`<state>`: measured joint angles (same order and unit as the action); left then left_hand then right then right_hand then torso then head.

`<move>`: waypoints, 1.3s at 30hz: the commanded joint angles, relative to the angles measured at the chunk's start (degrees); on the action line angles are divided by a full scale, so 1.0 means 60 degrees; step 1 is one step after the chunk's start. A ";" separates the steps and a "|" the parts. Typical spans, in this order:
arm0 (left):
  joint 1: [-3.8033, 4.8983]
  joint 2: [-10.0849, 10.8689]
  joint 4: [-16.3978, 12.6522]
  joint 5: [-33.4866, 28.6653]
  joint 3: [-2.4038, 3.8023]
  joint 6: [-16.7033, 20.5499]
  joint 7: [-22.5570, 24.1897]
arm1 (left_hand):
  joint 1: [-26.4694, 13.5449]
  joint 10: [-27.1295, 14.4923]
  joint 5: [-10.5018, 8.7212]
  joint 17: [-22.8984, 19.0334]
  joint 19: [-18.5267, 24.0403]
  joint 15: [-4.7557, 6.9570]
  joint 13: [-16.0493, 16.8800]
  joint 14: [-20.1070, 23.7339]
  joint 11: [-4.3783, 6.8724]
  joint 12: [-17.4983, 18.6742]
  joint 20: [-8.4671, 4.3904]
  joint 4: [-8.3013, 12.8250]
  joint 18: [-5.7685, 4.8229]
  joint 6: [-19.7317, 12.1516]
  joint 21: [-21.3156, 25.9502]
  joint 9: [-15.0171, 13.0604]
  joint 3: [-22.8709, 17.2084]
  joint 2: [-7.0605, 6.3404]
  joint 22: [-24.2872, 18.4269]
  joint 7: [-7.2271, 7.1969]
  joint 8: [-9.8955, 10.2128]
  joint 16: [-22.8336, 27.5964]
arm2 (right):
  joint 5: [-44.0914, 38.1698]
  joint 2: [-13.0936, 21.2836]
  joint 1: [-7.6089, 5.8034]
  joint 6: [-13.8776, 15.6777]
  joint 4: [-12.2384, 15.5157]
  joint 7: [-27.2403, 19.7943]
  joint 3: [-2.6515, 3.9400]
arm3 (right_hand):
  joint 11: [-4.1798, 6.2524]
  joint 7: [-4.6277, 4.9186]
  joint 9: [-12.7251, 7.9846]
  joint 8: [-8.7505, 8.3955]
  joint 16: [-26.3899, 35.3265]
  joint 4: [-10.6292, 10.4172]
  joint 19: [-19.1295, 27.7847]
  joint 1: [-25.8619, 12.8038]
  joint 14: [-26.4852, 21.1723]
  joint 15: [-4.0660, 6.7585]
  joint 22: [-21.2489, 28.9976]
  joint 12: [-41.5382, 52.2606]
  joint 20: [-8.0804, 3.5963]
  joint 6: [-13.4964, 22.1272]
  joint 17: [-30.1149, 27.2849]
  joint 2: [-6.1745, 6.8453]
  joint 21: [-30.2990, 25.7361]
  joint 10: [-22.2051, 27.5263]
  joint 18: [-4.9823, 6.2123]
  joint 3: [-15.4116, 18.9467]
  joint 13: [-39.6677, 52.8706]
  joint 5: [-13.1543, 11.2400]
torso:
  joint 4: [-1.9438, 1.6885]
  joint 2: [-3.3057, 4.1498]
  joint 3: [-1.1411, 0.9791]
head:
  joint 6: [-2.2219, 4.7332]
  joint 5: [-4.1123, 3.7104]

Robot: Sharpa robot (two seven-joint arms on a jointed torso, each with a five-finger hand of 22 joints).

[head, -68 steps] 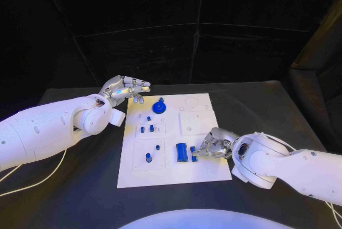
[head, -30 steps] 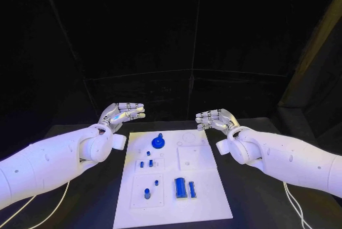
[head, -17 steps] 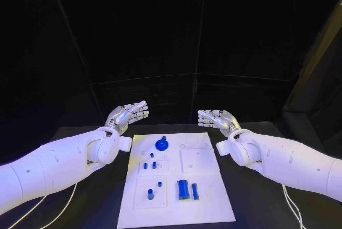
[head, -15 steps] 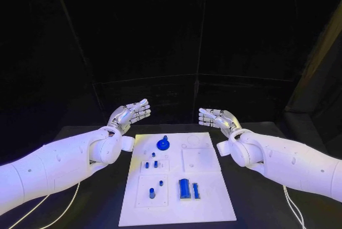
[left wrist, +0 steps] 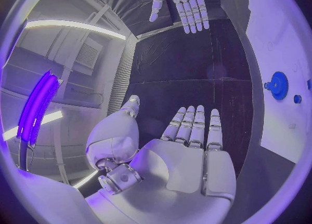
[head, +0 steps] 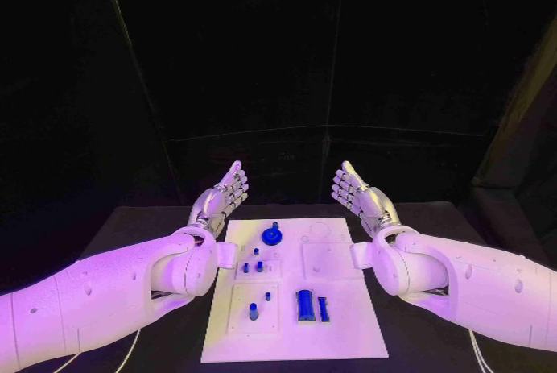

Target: Assemble the parts on the task board

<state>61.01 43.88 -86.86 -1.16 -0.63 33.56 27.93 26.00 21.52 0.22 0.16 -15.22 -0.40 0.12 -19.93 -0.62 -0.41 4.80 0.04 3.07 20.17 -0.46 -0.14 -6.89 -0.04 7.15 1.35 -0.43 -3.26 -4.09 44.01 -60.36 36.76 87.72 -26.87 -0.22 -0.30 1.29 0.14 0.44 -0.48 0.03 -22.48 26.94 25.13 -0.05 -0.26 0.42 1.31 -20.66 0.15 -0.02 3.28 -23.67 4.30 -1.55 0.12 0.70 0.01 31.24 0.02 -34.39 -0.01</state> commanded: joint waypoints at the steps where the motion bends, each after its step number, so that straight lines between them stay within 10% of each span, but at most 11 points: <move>1: -0.0081 0.0085 -0.0336 0.0182 0.0068 0.1542 0.0295 | -0.1389 -0.1153 -0.0036 -0.0026 0.0814 0.0067 -0.0020 0.1066 0.0103 0.0069 -0.0800 -0.0007 -0.0512 -0.1082 0.0077 0.0023 0.0359 0.0006 -0.0384 -0.0225 0.0071 0.0543 | 0.0649 0.0088 0.0023 0.1163 0.0299 -0.0471 0.0031 | 0.0051 -0.0216 -0.0023 -0.0074 0.0080 -0.0005 0.1202 -0.1445 -0.1349 0.0008 0.0044 -0.0069 -0.0218 0.1106 -0.0026 0.0003 -0.0546 0.1267 -0.0717 0.0258 -0.0019 -0.0117 | -0.0002 -0.0010 -0.0004 | 0.0003 0.0001; 26: -0.0141 0.0136 -0.0516 0.0193 0.0106 0.1760 0.0311 | -0.3281 -0.2707 -0.0036 -0.0026 0.2537 0.0067 -0.0020 0.2510 0.0103 0.0069 -0.0800 -0.0007 -0.0512 -0.2530 0.0077 0.0023 0.1149 0.0006 -0.1192 -0.0225 0.0071 0.0543 | 0.0682 0.0113 0.0033 0.1227 0.0373 -0.0487 0.0037 | 0.0051 -0.0216 -0.0023 -0.0074 0.0080 -0.0005 0.2828 -0.3372 -0.3161 0.0008 0.0044 -0.0069 -0.0218 0.2594 -0.0026 0.0003 -0.0546 0.2972 -0.0717 0.0258 -0.0019 -0.0117 | -0.0002 -0.0010 -0.0004 | 0.0003 0.0001; 28: -0.0141 0.0136 -0.0516 0.0193 0.0106 0.1760 0.0311 | -0.3344 -0.2779 -0.0036 -0.0026 0.2537 0.0067 -0.0020 0.2565 0.0103 0.0069 -0.0800 -0.0007 -0.0512 -0.2586 0.0077 0.0023 0.1149 0.0006 -0.1192 -0.0225 0.0071 0.0543 | 0.0682 0.0113 0.0033 0.1227 0.0373 -0.0487 0.0037 | 0.0051 -0.0216 -0.0023 -0.0074 0.0080 -0.0005 0.3059 -0.3667 -0.3430 0.0008 0.0044 -0.0069 -0.0218 0.3444 -0.0026 0.0003 -0.0546 0.3229 -0.0717 0.0258 -0.0019 -0.0117 | -0.0002 -0.0010 -0.0004 | 0.0003 0.0001; 30: -0.0141 0.0136 -0.0516 0.0193 0.0106 0.1760 0.0311 | -0.3416 -0.2825 -0.0036 -0.0026 0.2537 0.0067 -0.0020 0.2606 0.0103 0.0069 -0.0800 -0.0007 -0.0512 -0.2659 0.0077 0.0023 0.1149 0.0006 -0.1192 -0.0225 0.0071 0.0543 | 0.0682 0.0113 0.0033 0.1227 0.0373 -0.0487 0.0037 | 0.0051 -0.0216 -0.0023 -0.0074 0.0080 -0.0005 0.3747 -0.4489 -0.4189 0.0008 0.0044 -0.0069 -0.0218 0.3444 -0.0026 0.0003 -0.0546 0.3945 -0.0717 0.0258 -0.0019 -0.0117 | -0.0002 -0.0010 -0.0004 | 0.0003 0.0001; 32: -0.0141 0.0136 -0.0516 0.0193 0.0106 0.1760 0.0311 | -0.3566 -0.3587 -0.0036 -0.0026 0.2537 0.0067 -0.0020 0.3322 0.0103 0.0069 -0.0800 -0.0007 -0.0512 -0.3362 0.0077 0.0023 0.1149 0.0006 -0.1192 -0.0225 0.0071 0.0543 | 0.0682 0.0113 0.0033 0.1227 0.0373 -0.0487 0.0037 | 0.0051 -0.0216 -0.0023 -0.0074 0.0080 -0.0005 0.3747 -0.4489 -0.4189 0.0008 0.0044 -0.0069 -0.0218 0.3444 -0.0026 0.0003 -0.0546 0.3945 -0.0717 0.0258 -0.0019 -0.0117 | -0.0002 -0.0010 -0.0004 | 0.0003 0.0001; 39: -0.0141 0.0136 -0.0516 0.0193 0.0106 0.1760 0.0311 | -0.4333 -0.3587 -0.0036 -0.0026 0.2537 0.0067 -0.0020 0.3322 0.0103 0.0069 -0.0800 -0.0007 -0.0512 -0.3362 0.0077 0.0023 0.1149 0.0006 -0.1192 -0.0225 0.0071 0.0543 | 0.0682 0.0113 0.0033 0.1227 0.0373 -0.0487 0.0037 | 0.0051 -0.0216 -0.0023 -0.0074 0.0080 -0.0005 0.3747 -0.4489 -0.4189 0.0008 0.0044 -0.0069 -0.0218 0.3444 -0.0026 0.0003 -0.0546 0.3945 -0.0717 0.0258 -0.0019 -0.0117 | -0.0002 -0.0010 -0.0004 | 0.0003 0.0001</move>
<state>60.07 44.69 -89.85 -0.73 -0.09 43.87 28.41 0.36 0.30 0.22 0.06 -0.24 -0.01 0.09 -0.21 0.00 -0.20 -0.06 0.01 0.33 0.30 -0.23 -0.09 -0.33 -0.05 0.05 -0.01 -0.23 -0.40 0.12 44.68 -60.07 43.78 89.82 -29.02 -0.06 0.00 0.03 0.08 0.23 -0.27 -0.08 -0.31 0.37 0.21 0.01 -0.09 0.21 -0.01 -0.20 0.09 0.07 0.38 -0.29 0.40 -0.34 0.06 0.37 -0.01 31.18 0.00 -34.37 0.01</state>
